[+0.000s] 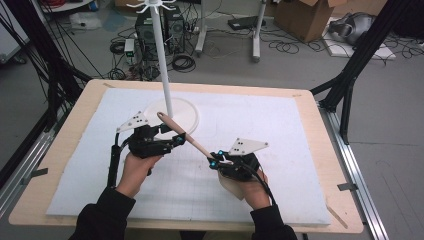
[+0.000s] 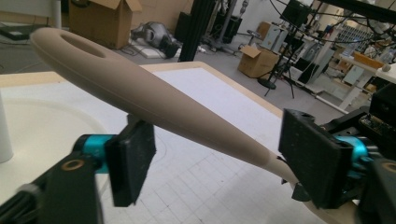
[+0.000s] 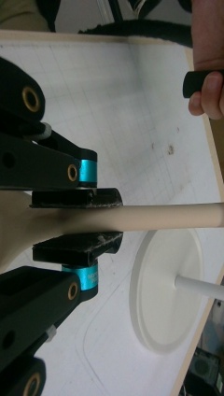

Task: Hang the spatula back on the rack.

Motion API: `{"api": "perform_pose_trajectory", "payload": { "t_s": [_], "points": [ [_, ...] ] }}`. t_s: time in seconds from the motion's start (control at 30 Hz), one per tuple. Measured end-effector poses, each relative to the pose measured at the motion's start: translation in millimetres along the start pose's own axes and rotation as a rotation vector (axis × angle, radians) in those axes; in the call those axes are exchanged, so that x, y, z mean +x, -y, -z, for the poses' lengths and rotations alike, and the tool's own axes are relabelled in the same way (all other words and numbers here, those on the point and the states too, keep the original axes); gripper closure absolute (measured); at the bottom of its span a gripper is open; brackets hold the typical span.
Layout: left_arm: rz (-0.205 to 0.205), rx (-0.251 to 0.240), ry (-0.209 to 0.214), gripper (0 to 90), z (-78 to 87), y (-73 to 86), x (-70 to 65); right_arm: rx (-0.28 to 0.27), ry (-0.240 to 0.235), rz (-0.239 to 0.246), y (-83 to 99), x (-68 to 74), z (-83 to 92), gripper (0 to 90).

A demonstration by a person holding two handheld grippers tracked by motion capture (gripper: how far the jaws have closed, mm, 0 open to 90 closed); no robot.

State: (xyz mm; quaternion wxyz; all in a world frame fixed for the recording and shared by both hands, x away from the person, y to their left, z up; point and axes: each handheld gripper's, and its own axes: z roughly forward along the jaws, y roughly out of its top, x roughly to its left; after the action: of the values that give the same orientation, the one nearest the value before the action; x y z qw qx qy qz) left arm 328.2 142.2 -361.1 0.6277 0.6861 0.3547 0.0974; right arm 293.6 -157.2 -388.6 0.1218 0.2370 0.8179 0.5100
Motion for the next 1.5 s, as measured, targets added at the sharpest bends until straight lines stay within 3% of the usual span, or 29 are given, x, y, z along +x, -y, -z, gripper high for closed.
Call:
{"api": "perform_pose_trajectory", "payload": {
  "t_s": [0.3,0.57,0.73,0.87,1.0,1.2,1.33,1.5],
  "points": [
    [0.045,-0.040,0.016,51.3,-3.9,-14.9,-0.6,-0.041,0.069,0.012,-2.8,6.0,3.3,77.9],
    [0.058,-0.055,0.040,55.5,-11.4,-31.2,-8.1,-0.046,0.132,0.042,-8.8,11.6,4.6,78.0],
    [0.057,-0.071,0.069,62.5,-12.0,-38.9,-13.7,-0.065,0.140,0.039,-12.1,14.1,6.2,77.9],
    [0.053,-0.084,0.120,65.8,-11.4,-43.0,-17.4,-0.072,0.133,0.029,-12.6,15.4,5.6,77.9],
    [0.061,-0.103,0.225,69.9,-9.2,-48.4,-20.3,-0.082,0.120,0.038,-14.5,17.0,7.4,77.8],
    [0.014,-0.116,0.333,73.3,-4.4,-60.3,-28.7,-0.102,0.082,0.058,-22.0,21.1,12.1,77.7],
    [-0.067,-0.108,0.368,73.9,-1.6,-68.2,-39.2,-0.113,0.072,0.085,-26.0,22.8,14.2,77.7],
    [-0.130,-0.097,0.405,74.0,-0.3,-74.3,-46.6,-0.130,0.030,0.108,-27.7,22.3,16.3,76.7]
  ]
}}
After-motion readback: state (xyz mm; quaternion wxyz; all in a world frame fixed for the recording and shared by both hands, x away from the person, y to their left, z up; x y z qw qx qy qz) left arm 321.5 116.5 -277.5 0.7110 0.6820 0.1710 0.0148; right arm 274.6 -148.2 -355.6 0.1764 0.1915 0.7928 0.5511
